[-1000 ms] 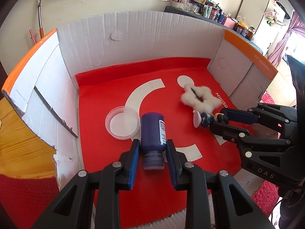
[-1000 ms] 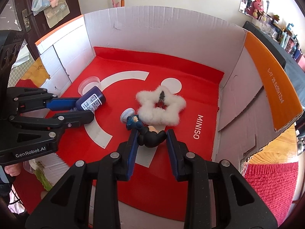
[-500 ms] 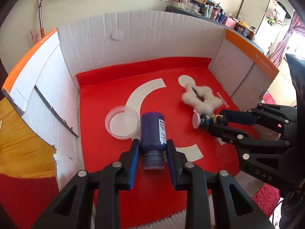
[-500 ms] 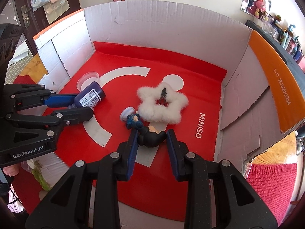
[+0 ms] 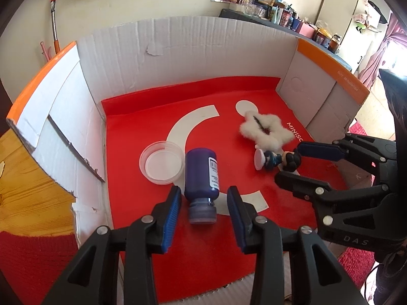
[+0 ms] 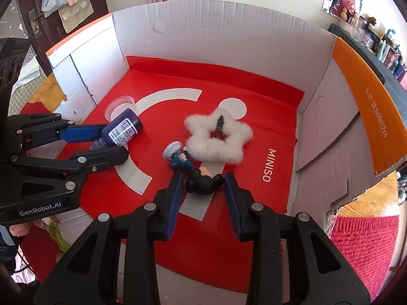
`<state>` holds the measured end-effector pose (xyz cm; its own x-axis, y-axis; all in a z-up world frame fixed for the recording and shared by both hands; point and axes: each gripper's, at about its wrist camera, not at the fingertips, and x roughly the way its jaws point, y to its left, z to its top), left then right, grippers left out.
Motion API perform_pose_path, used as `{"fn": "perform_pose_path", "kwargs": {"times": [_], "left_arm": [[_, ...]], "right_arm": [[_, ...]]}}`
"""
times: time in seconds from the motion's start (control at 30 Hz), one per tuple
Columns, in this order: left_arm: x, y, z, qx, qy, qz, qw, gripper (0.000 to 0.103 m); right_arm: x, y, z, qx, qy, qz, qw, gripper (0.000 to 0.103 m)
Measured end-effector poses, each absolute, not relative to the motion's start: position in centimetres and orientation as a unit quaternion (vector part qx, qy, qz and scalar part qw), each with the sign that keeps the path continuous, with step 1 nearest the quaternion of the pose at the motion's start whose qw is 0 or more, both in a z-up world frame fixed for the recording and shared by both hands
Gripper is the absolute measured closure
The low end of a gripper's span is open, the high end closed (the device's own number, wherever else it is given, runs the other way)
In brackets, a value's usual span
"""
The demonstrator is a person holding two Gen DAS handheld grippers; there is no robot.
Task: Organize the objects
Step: 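Lower and release the bottle and figurine onto the red mat with both grippers, then withdraw both tools from the box toward the remaining items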
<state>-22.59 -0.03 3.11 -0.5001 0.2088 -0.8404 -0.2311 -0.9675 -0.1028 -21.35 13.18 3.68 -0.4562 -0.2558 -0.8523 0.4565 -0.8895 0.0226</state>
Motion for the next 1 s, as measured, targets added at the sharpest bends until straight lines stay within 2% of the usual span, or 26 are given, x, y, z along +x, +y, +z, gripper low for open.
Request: {"fn": "perform_pose_path", "kwargs": {"times": [0.07,0.27,0.37,0.63,0.7,1.0], "left_arm": [[-22.5,0.0,3.2,-0.482,0.012,0.867,0.128,0.063],[-22.1,0.1,3.8,-0.475,0.016,0.870,0.130,0.063],[-21.8,0.2,3.9,-0.471,0.018,0.872,0.130,0.057],[-20.9,0.2,4.6,-0.464,0.017,0.876,0.130,0.052],[-20.5,0.2,5.0,-0.460,0.016,0.878,0.131,0.050],[-19.3,0.0,5.7,-0.451,0.010,0.882,0.134,0.049]], "right_arm": [[-21.2,13.3,3.9,0.472,0.105,-0.850,0.210,0.043],[-20.8,13.4,4.6,0.464,0.107,-0.854,0.209,0.043],[-20.6,13.4,4.7,0.461,0.106,-0.856,0.209,0.043],[-19.4,13.6,5.5,0.451,0.095,-0.860,0.221,0.043],[-19.0,13.6,5.8,0.447,0.094,-0.861,0.222,0.040],[-17.6,14.1,7.0,0.432,0.088,-0.869,0.226,0.038]]}}
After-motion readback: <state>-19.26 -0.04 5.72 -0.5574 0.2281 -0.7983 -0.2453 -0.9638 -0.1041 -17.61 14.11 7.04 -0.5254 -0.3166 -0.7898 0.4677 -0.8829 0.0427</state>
